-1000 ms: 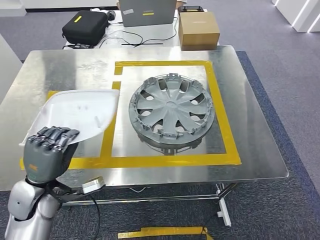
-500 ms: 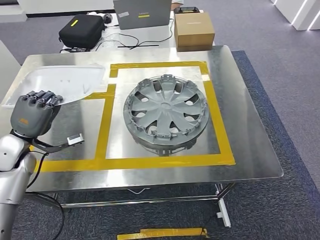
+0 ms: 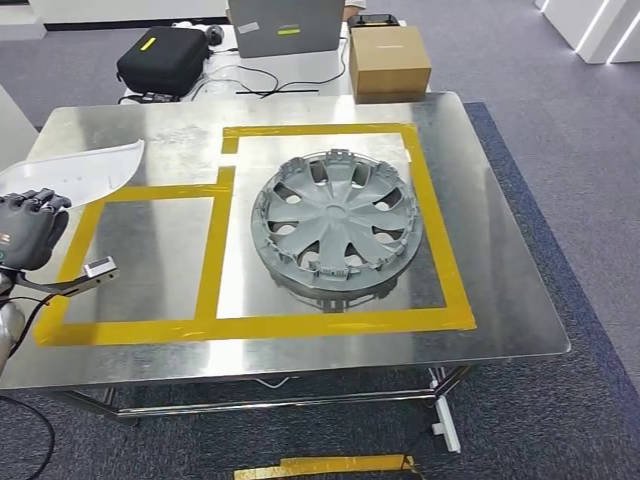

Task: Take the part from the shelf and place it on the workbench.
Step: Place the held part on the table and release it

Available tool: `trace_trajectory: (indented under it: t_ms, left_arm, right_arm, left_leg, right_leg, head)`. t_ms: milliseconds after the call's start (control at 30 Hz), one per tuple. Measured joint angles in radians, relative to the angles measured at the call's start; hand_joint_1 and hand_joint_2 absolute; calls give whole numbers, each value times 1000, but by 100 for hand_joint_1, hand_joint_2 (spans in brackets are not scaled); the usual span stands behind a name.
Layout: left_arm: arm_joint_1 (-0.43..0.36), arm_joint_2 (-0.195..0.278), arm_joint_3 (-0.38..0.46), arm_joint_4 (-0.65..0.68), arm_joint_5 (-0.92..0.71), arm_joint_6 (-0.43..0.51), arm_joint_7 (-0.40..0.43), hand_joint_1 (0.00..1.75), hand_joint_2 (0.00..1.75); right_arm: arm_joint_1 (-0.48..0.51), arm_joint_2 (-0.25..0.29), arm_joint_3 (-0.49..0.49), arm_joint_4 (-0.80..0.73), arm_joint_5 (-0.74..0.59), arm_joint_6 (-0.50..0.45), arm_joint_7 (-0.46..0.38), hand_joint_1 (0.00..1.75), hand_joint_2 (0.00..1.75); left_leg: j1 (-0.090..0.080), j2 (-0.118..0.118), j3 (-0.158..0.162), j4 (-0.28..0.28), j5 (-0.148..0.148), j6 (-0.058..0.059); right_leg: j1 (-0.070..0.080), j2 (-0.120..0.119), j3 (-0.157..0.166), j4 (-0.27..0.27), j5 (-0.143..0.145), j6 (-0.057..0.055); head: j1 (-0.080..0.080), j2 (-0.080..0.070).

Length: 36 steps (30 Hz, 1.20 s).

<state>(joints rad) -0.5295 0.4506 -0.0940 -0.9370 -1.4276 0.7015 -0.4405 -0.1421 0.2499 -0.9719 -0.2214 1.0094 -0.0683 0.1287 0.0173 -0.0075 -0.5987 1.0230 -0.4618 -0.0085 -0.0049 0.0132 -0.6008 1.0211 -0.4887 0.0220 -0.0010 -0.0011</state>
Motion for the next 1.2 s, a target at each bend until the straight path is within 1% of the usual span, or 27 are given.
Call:
trace_trajectory:
  t_ms: [33,67,133,167,200,233,300,333,367,400,467,533,567,633,667,700,733,767,800,833,867,900,1000,1033,1100,1167,1200]
  left_arm:
    - [0,0,11,10,-5,0,-1,175,175]
    - [0,0,20,18,-7,0,-2,175,175]
    - [0,-3,33,31,-12,0,-7,175,175]
    - [1,-6,38,36,-17,0,-13,175,175]
    - [2,-10,43,39,-24,0,-20,175,175]
    - [4,-15,47,40,-33,0,-25,175,175]
    - [9,-25,54,34,-52,0,-26,175,175]
    - [12,-29,58,28,-59,0,-23,175,175]
    - [14,-33,63,20,-65,1,-19,131,175]
    - [17,-37,66,13,-69,1,-17,87,175]
    - [25,-45,72,1,-72,1,-15,0,175]
    - [33,-52,76,-15,-72,1,-14,0,175]
    - [35,-55,78,-23,-74,1,-14,0,131]
    - [42,-62,81,-37,-81,1,-13,0,44]
    - [46,-66,81,-43,-86,1,-12,0,0]
    - [50,-68,81,-47,-91,1,-10,0,0]
    - [52,-70,81,-50,-94,1,-9,0,0]
    - [53,-72,80,-53,-95,1,-8,0,0]
    - [53,-72,80,-56,-93,1,-7,0,0]
    - [52,-73,78,-59,-89,1,-7,0,0]
    - [51,-73,77,-60,-85,1,-8,0,0]
    - [52,-74,75,-61,-82,1,-9,0,0]
    - [56,-77,73,-63,-82,1,-11,0,0]
    - [56,-77,72,-65,-85,1,-11,0,0]
    - [55,-79,71,-70,-90,1,-11,0,0]
    - [55,-81,68,-73,-92,1,-10,0,0]
    - [55,-83,67,-73,-92,1,-10,0,0]
  right_arm:
    - [-1,0,0,0,-5,4,0,0,0]
    - [-3,0,0,0,-8,6,0,0,0]
    - [-4,0,0,0,-12,9,0,0,0]
    - [-4,0,-1,0,-14,11,0,0,0]
    - [-3,0,-1,0,-15,13,0,0,0]
    - [-3,0,-1,0,-16,14,0,0,0]
    - [-4,0,-2,0,-16,17,1,0,0]
    - [-5,0,-2,0,-17,18,1,0,0]
    - [-5,0,-2,0,-18,20,0,0,0]
    - [-6,0,-2,0,-19,21,0,0,0]
    - [-6,0,-2,0,-20,23,0,0,0]
    - [-6,0,-2,0,-21,24,3,0,0]
    - [-6,0,-2,0,-22,25,5,0,0]
    - [-7,0,-2,0,-24,27,6,0,0]
    - [-7,0,-2,0,-24,29,6,0,0]
    - [-6,0,-2,0,-25,30,6,0,0]
    - [-6,0,-2,0,-24,31,7,0,0]
    - [-5,0,-2,0,-24,31,7,0,0]
    - [-5,0,-2,0,-24,31,8,0,0]
    - [-6,0,-2,0,-23,31,9,0,0]
    - [-6,0,-2,0,-23,30,9,0,0]
    - [-6,0,-2,0,-23,30,9,0,0]
    - [-6,0,-2,0,-23,29,9,0,0]
    - [-6,0,-2,0,-23,29,9,0,0]
    - [-6,0,-2,0,-25,29,9,0,0]
    - [-5,0,-2,0,-30,31,9,0,0]
    - [-3,0,-2,0,-32,32,9,0,0]
  left_leg:
    - [2,0,1,-2,2,7]
    - [4,1,3,-5,2,13]
    - [1,3,2,-4,2,19]
    - [-1,3,3,-4,1,21]
    - [-2,3,4,-4,0,22]
    - [-4,2,6,-4,-1,22]
    - [-6,1,11,-4,-4,22]
    - [-9,0,12,-3,-6,20]
    - [-10,0,12,-2,-7,16]
    - [-11,0,11,-2,-7,12]
    - [-11,1,11,-4,-7,2]
    - [-9,2,6,15,-25,-8]
    - [-8,3,-9,50,-48,-14]
    - [-5,3,-62,173,-110,-22]
    - [-3,3,-89,232,-131,-25]
    - [-2,3,-106,266,-135,-28]
    - [0,3,-105,263,-120,-29]
    - [2,4,-86,218,-87,-30]
    - [4,4,-56,151,-49,-30]
    - [3,5,-27,86,-22,-30]
    - [3,4,-5,37,-7,-27]
    - [1,4,5,13,-4,-22]
    - [0,2,5,6,-7,-2]
    - [1,3,6,4,-6,6]
    - [2,5,7,1,-3,17]
    - [0,6,6,1,-2,24]
    - [-1,6,5,2,-1,25]
  right_leg:
    - [0,-2,-12,23,-16,4]
    - [0,-3,-35,69,-41,8]
    - [0,-5,-101,204,-99,10]
    - [0,-5,-131,261,-114,10]
    - [0,-5,-145,284,-111,9]
    - [1,-5,-140,267,-88,6]
    - [5,-5,-82,136,-16,-7]
    - [7,-6,-48,68,8,-13]
    - [9,-6,-23,21,20,-17]
    - [10,-6,-11,-1,20,-19]
    - [10,-6,-4,-8,20,-22]
    - [5,-6,1,-16,25,-29]
    - [2,-7,4,-20,26,-33]
    - [1,-8,6,-21,26,-37]
    - [2,-8,6,-21,25,-38]
    - [2,-8,7,-20,24,-38]
    - [2,-8,8,-19,23,-38]
    - [1,-7,9,-17,22,-36]
    - [1,-7,9,-15,19,-34]
    - [3,-6,8,-11,17,-30]
    - [4,-5,6,-8,15,-25]
    - [6,-5,3,-5,15,-20]
    - [6,-5,-2,-5,14,-6]
    - [5,-6,-7,6,4,-1]
    - [3,-7,-45,83,-43,7]
    - [3,-7,-106,217,-103,10]
    - [3,-7,-129,264,-116,10]
  head:
    - [3,0]
    - [5,0]
    - [7,0]
    - [7,0]
    - [7,0]
    - [7,0]
    - [7,0]
    - [7,0]
    - [7,0]
    - [6,0]
    - [6,0]
    - [4,0]
    - [2,0]
    - [-1,0]
    - [-1,0]
    - [-1,0]
    - [-1,0]
    - [-1,0]
    - [-1,0]
    - [-1,0]
    - [-2,0]
    - [-2,0]
    - [-2,0]
    - [0,0]
    - [3,0]
    - [6,0]
    - [6,0]
